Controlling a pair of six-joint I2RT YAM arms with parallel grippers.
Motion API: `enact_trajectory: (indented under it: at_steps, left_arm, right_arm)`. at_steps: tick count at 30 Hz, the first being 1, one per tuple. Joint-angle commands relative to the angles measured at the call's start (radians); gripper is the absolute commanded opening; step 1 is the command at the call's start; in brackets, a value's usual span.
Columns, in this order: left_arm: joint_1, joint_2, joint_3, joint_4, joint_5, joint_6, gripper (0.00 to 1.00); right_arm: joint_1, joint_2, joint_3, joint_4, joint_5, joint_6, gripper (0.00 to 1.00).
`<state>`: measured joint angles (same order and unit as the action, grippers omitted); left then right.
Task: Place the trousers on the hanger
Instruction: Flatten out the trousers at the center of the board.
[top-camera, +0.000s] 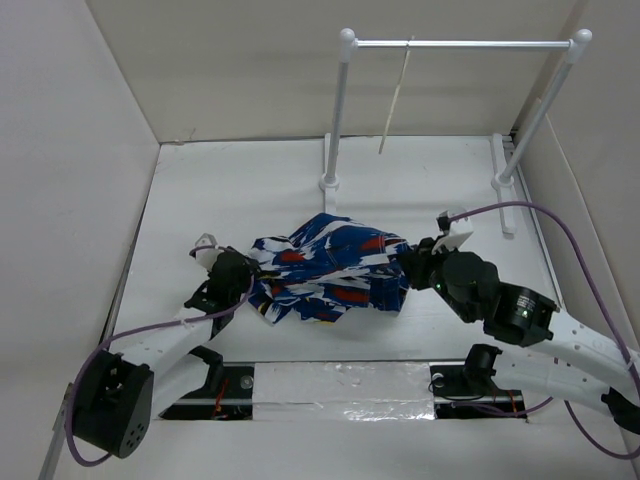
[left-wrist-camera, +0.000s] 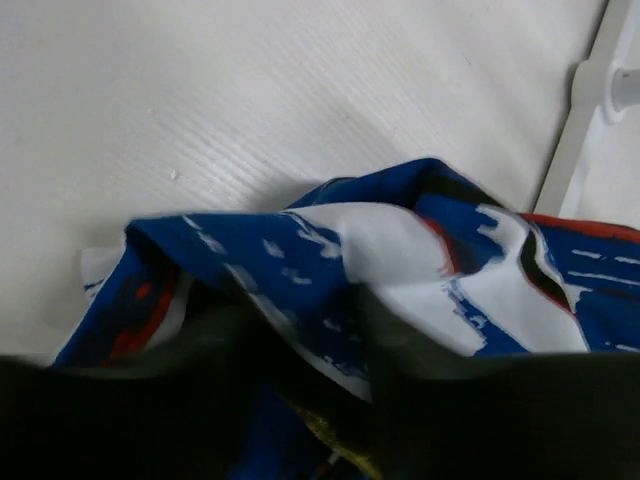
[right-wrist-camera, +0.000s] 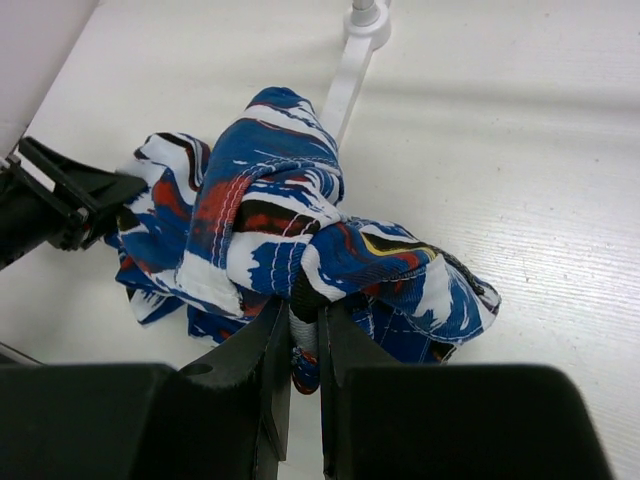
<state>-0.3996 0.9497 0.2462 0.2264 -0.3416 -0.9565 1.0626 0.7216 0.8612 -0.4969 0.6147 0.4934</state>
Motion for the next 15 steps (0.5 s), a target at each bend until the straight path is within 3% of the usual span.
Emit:
enact_trajectory:
  at_steps: [1,2,4,8,11,12,15]
  left_arm:
    - [0.039,0.015,0.053,0.137,0.033,0.024,0.21]
    - [0.065,0.002,0.059,0.137,0.036,0.027,0.11]
    - [0.088,-0.070,0.093,0.114,0.033,0.038,0.01]
    - [0.120,-0.205,0.194,0.022,-0.034,0.062,0.00]
    - [0.174,-0.265,0.295,-0.048,-0.045,0.050,0.00]
    - [0.186,-0.285,0.342,-0.059,-0.051,0.048,0.00]
    - [0.186,-0.296,0.444,-0.114,-0.101,0.077,0.00]
  right_arm:
    - [0.005,-0.030,0.033,0.050,0.020,-0.009,0.00]
    - [0.005,-0.024,0.035,0.049,0.014,-0.018,0.00]
    - [0.005,-0.004,0.041,0.044,-0.041,-0.035,0.00]
    - [0.026,0.128,0.059,0.069,-0.190,-0.078,0.00]
    - [0.158,0.202,0.139,0.103,-0.247,-0.088,0.00]
    - [0.256,0.244,0.213,0.109,-0.228,-0.098,0.00]
    - [0.397,0.309,0.359,0.048,-0.178,-0.124,0.00]
